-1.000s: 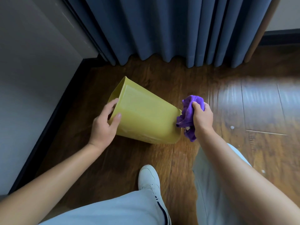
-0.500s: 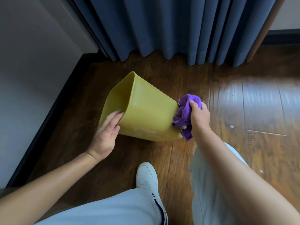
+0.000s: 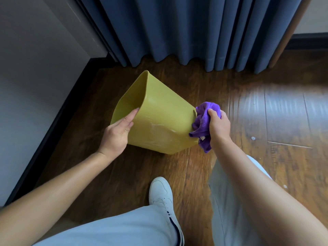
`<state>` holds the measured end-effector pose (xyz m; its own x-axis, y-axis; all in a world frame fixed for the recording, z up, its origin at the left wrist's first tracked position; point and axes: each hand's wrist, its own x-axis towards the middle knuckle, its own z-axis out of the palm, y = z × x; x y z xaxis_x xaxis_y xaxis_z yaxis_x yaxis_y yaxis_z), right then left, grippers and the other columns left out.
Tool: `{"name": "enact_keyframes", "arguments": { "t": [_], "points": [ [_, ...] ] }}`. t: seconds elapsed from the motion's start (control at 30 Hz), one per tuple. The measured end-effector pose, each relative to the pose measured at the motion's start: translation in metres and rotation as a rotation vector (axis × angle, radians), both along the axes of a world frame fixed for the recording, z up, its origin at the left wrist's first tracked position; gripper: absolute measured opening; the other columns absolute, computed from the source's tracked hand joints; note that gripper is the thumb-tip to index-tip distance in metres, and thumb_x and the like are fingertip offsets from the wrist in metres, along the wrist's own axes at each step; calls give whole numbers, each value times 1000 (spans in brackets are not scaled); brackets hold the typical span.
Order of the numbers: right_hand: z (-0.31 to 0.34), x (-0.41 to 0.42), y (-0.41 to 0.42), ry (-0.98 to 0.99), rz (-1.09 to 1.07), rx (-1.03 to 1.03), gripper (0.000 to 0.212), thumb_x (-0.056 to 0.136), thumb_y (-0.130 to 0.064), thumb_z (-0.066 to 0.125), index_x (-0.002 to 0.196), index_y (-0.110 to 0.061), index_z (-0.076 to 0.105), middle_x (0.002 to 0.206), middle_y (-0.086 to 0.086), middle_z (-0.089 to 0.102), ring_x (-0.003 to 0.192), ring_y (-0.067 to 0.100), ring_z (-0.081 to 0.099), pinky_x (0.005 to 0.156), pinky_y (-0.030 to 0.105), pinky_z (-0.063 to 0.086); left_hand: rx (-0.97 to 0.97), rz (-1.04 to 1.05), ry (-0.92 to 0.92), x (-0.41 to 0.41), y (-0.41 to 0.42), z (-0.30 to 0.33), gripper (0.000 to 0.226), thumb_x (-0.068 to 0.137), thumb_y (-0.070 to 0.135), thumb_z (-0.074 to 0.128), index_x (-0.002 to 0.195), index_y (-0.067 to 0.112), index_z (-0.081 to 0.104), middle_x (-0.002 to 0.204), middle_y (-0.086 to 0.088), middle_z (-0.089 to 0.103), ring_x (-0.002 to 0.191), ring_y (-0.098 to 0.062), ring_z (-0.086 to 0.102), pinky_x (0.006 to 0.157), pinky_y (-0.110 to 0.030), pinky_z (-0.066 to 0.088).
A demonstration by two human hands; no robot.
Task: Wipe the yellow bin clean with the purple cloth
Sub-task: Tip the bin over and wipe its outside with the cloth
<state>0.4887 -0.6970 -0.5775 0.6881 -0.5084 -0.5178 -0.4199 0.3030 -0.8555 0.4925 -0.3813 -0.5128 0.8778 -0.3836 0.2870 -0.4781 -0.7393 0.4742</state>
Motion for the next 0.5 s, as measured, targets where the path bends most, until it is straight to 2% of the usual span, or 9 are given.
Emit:
{"name": "enact_keyframes", "arguments": {
  "t": [0.07,0.1,0.13,0.17,0.23,0.3,0.37,0.43,0.5],
  "points": [
    [2,-1,0,-7,-1,2,30,96,-35,59,122,-22,66,103,-1,73,95,17,70,74,30,55,-69,45,23,6,-7,10,48,105,3,51,149,21,50,123,6,67,104,-10,65,99,-16,52],
    [2,-1,-1,-10,-4,-3,29,96,-35,59,121,-22,67,103,-1,73,95,18,71,77,31,55,-83,66,32,9,-9,13,46,106,9,50,149,26,50,112,5,70,90,-12,66,88,-25,59],
    [2,-1,-1,-14,-7,-5,28,96,-34,59,120,-22,67,101,-2,73,94,18,71,76,30,55,-87,89,39,11,-12,16,44,108,15,49,149,30,51,102,4,70,79,-15,65,77,-34,60],
    [2,-1,-2,-19,-11,-3,26,96,-33,59,119,-22,67,100,-1,73,94,18,71,76,30,55,-96,112,55,13,-13,18,43,108,18,48,149,31,52,101,7,67,78,-14,66,76,-36,60],
    [1,0,-2,-24,-14,12,24,95,-33,60,116,-23,67,102,1,75,96,21,73,81,34,59,-141,157,104,11,-15,20,42,109,13,48,148,25,54,119,15,64,98,9,66,90,-17,56],
    [1,0,-2,-31,-18,25,21,95,-34,61,113,-25,68,102,2,76,96,23,74,86,38,61,-187,221,158,9,-16,22,41,109,11,47,148,23,54,137,13,57,113,26,52,101,-6,43],
    [2,1,-1,-43,-18,32,23,96,-34,60,116,-24,67,100,1,75,92,21,74,83,36,60,-213,274,204,6,-18,22,42,109,13,46,148,26,53,142,11,56,120,17,54,110,-18,43],
    [2,2,-1,-46,-16,38,27,98,-33,60,122,-22,66,94,-3,73,80,12,71,72,27,57,-218,293,229,4,-19,20,42,109,15,45,149,28,51,143,6,60,125,-8,60,112,-35,47],
    [3,2,-1,-49,-14,51,27,100,-32,59,123,-20,66,91,-5,71,65,4,69,57,17,51,-211,287,242,6,-22,19,43,109,15,45,149,30,51,140,4,63,123,-19,63,110,-42,49]
  ]
}}
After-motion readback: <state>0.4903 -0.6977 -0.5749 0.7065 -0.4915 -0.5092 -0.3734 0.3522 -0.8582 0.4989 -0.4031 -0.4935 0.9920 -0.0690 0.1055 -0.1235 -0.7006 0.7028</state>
